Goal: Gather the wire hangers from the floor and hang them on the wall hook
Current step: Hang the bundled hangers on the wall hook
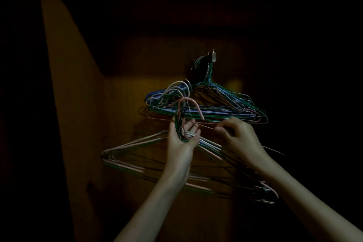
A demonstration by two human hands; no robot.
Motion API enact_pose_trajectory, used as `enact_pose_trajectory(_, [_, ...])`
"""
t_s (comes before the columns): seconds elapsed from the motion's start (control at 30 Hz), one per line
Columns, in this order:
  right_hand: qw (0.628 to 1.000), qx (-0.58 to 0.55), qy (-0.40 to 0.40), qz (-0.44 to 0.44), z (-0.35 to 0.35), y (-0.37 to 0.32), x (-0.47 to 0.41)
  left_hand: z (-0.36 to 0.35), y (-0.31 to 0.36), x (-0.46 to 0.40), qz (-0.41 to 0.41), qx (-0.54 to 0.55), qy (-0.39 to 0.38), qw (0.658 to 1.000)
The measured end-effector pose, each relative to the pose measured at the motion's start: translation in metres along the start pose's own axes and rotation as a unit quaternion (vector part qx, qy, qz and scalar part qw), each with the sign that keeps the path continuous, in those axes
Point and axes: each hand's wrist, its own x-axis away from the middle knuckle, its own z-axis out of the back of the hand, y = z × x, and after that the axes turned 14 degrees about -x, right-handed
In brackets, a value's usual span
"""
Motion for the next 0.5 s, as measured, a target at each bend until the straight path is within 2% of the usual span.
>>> enact_pose_trajectory(0.17, [0.997,0.046,0.055,-0.008,0.009,0.003,-0.001,-0.001,0.002,0.002,-0.008,0.012,-0.013,1.000])
enact_pose_trajectory(0.5, [0.991,-0.020,0.127,0.032,0.039,0.029,-0.040,-0.011,0.011,-0.019,-0.049,-0.001,-0.019,0.999])
